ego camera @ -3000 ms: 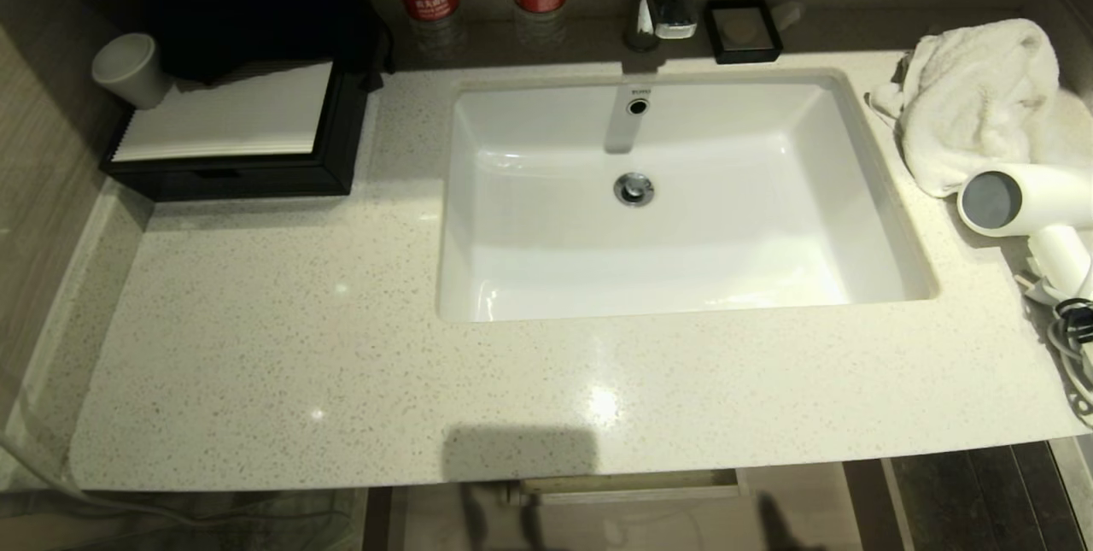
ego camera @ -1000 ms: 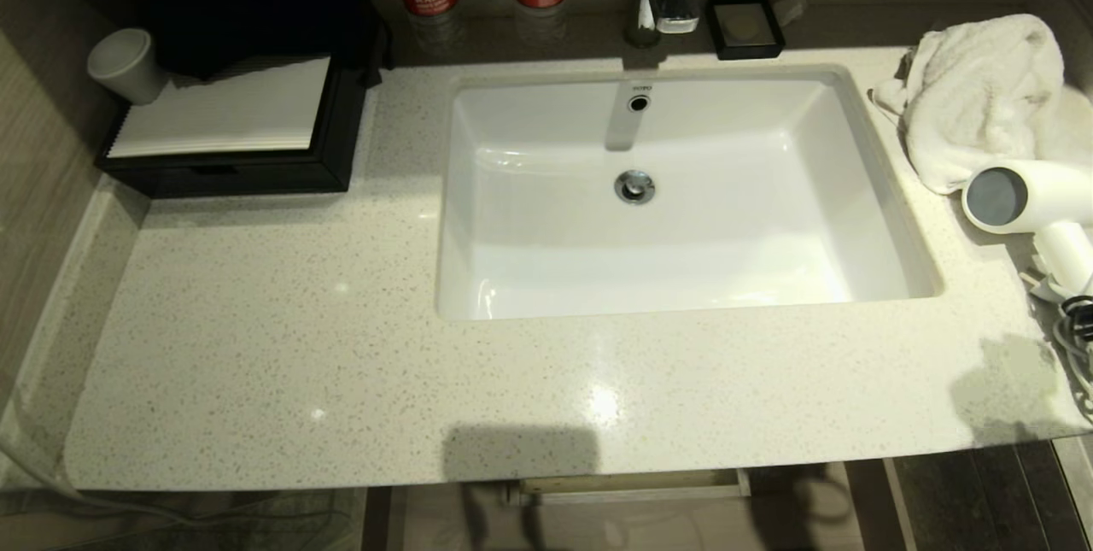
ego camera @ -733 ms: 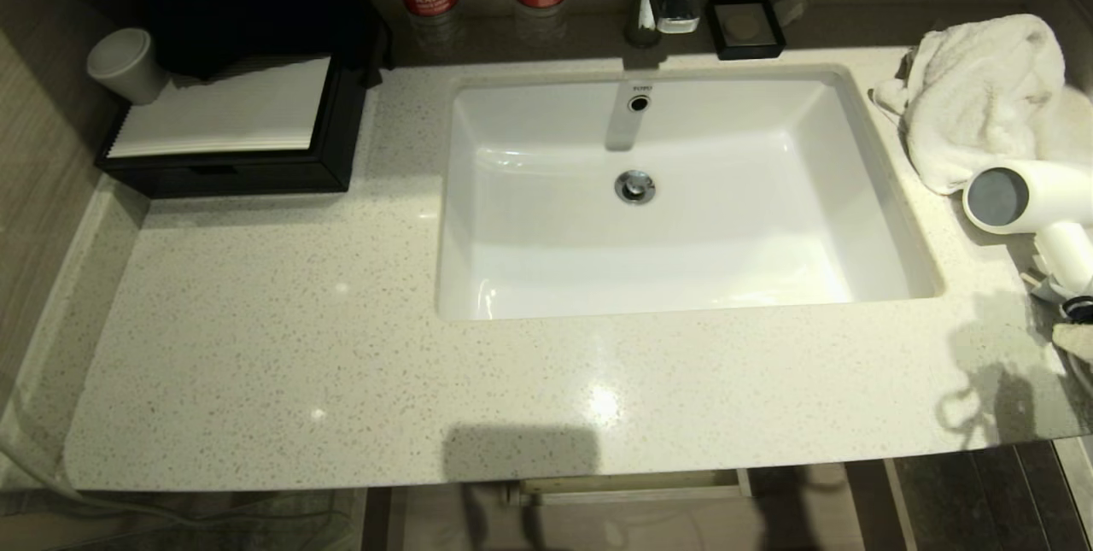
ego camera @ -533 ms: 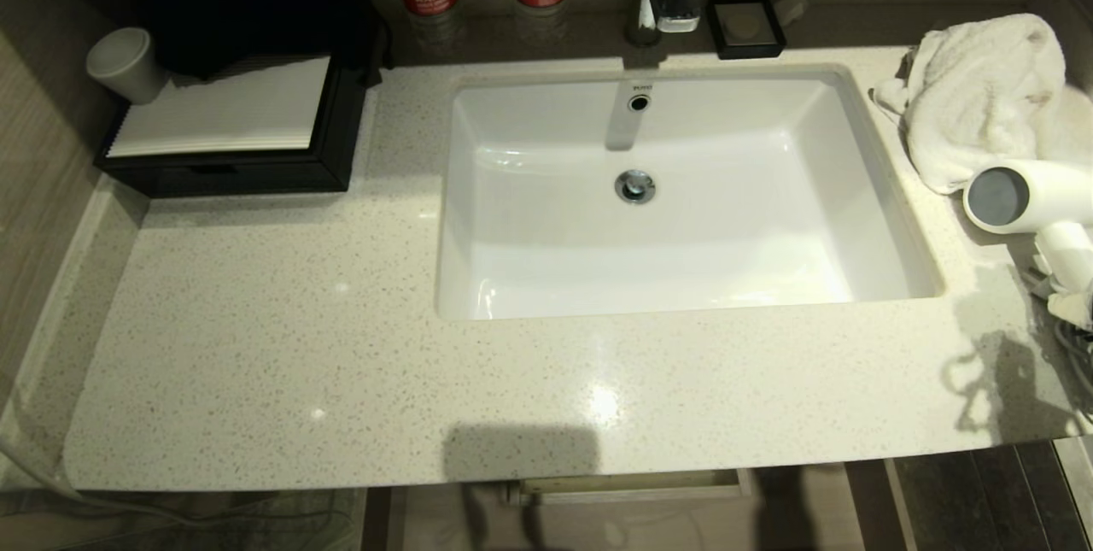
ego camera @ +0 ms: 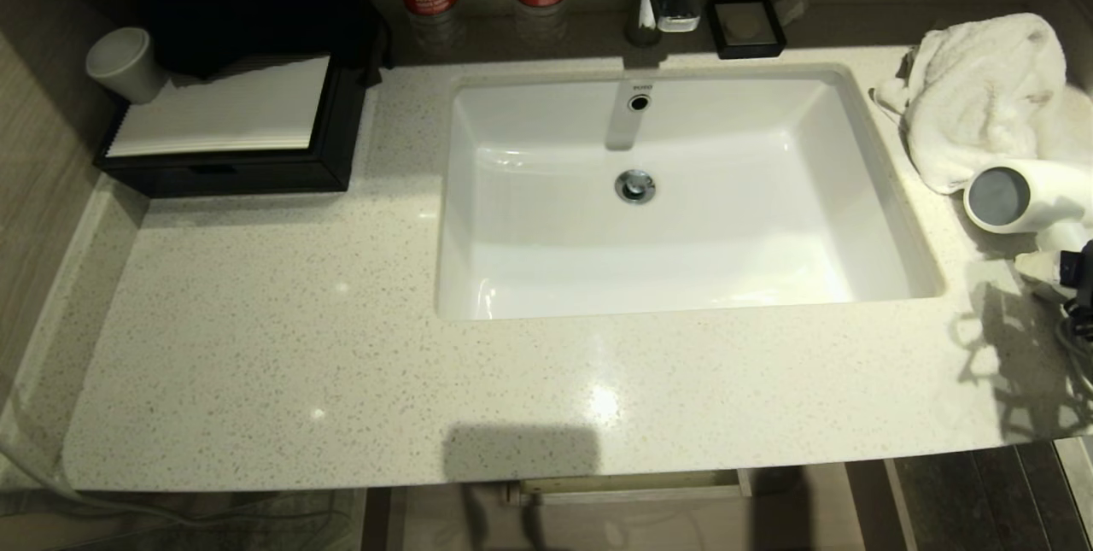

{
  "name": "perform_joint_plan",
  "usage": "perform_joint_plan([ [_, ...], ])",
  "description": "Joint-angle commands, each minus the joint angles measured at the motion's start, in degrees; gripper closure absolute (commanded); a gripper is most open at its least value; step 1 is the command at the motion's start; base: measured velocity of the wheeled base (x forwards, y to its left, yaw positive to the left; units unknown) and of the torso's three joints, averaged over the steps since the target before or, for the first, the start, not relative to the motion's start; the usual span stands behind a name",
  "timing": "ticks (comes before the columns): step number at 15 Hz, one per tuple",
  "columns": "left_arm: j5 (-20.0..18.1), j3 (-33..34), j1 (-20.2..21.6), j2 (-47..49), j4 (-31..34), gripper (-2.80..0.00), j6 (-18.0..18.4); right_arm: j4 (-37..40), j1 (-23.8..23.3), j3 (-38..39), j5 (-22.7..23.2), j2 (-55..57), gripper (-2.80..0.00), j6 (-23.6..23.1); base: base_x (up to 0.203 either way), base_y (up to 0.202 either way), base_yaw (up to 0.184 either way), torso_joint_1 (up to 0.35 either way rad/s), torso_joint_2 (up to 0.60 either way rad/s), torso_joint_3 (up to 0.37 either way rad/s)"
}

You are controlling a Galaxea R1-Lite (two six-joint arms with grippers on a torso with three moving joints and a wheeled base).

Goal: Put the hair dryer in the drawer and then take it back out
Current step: Pick up the hairdryer

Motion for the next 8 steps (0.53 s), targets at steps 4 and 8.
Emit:
perform_joint_plan([
  [4, 0.01, 0.08, -0.02, 0.0, -0.01, 0.0, -0.01, -3.06, -0.29, -0.21, 2.35, 3.44, -2.8, -0.14, 0.0, 0.0, 0.0, 0.0, 0.0, 0.0],
  [8, 0.01, 0.09, 0.02, 0.0, -0.01, 0.0, -0.01, -3.81, -0.2, -0.19, 2.5, 4.64, -2.8, -0.38, 0.0, 0.0, 0.0, 0.0, 0.0, 0.0],
])
